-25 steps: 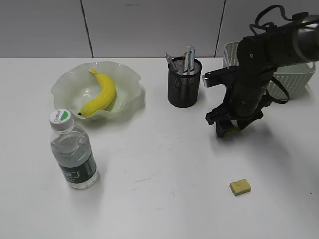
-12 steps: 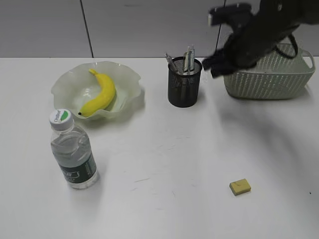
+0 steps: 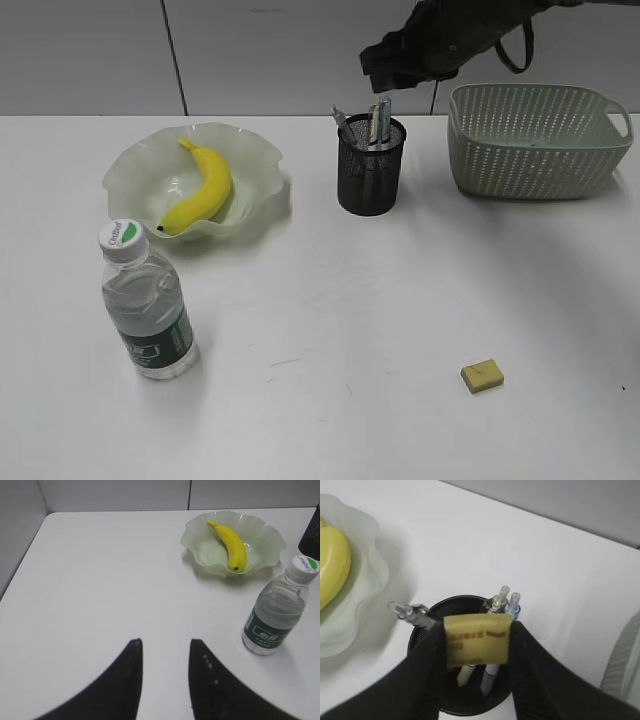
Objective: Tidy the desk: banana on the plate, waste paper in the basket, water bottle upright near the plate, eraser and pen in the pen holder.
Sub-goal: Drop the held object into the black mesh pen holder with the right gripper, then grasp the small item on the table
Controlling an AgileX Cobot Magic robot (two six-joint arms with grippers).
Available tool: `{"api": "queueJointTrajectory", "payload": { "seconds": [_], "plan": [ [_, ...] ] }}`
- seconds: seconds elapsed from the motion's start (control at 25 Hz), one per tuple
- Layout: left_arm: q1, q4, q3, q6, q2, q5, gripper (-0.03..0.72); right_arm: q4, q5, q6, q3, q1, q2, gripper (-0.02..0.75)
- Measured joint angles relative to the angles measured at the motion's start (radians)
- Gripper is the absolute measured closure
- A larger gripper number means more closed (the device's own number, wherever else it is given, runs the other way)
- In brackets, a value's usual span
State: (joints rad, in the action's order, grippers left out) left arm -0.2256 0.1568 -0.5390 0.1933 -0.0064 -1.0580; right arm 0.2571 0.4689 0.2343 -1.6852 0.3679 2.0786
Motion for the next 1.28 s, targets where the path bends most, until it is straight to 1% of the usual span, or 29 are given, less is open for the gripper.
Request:
{"api": "queueJointTrajectory", "payload": {
  "seconds": [0.08, 0.12, 0.24, 0.32, 0.36, 0.52, 0.64, 0.8, 0.92, 1.04, 1.12, 1.28],
  "plan": [
    [0.0, 0.0, 0.0, 0.0, 0.0, 0.0, 0.451, 0.014, 0.011, 0.008, -0.009, 0.001, 0.026, 0.431],
    [0.0, 0.0, 0.0, 0.0, 0.0, 0.0, 0.451, 0.02, 0.02, 0.01, -0.01, 0.001, 0.029, 0.403],
    [0.0, 0.0, 0.0, 0.0, 0.0, 0.0, 0.451, 0.022, 0.047, 0.011, -0.011, 0.001, 0.032, 0.24],
    [0.0, 0.0, 0.0, 0.0, 0.0, 0.0, 0.451, 0.016, 0.066, 0.012, -0.011, 0.001, 0.03, 0.19],
    [0.0, 0.0, 0.0, 0.0, 0.0, 0.0, 0.451, 0.014, 0.082, 0.012, -0.011, 0.001, 0.021, 0.183],
    [0.0, 0.0, 0.0, 0.0, 0.0, 0.0, 0.451, -0.014, 0.18, 0.014, -0.008, 0.001, -0.057, 0.188],
    [0.0, 0.0, 0.0, 0.0, 0.0, 0.0, 0.451, -0.053, 0.228, 0.014, 0.064, 0.001, -0.186, 0.218],
    [0.0, 0.0, 0.0, 0.001, 0.0, 0.0, 0.451, -0.099, 0.233, 0.009, 0.334, 0.001, -0.423, 0.299],
    [0.0, 0.0, 0.0, 0.002, 0.0, 0.0, 0.451, -0.131, 0.241, -0.022, 0.6, 0.001, -0.668, 0.344],
    [0.0, 0.0, 0.0, 0.002, 0.0, 0.0, 0.451, -0.162, 0.284, -0.058, 0.814, 0.001, -0.926, 0.357],
    [0.0, 0.0, 0.0, 0.002, 0.0, 0.0, 0.451, -0.168, 0.337, -0.064, 0.921, 0.001, -1.1, 0.358],
    [0.0, 0.0, 0.0, 0.002, 0.0, 0.0, 0.451, -0.17, 0.448, -0.077, 1.067, 0.001, -1.468, 0.36]
  ]
}}
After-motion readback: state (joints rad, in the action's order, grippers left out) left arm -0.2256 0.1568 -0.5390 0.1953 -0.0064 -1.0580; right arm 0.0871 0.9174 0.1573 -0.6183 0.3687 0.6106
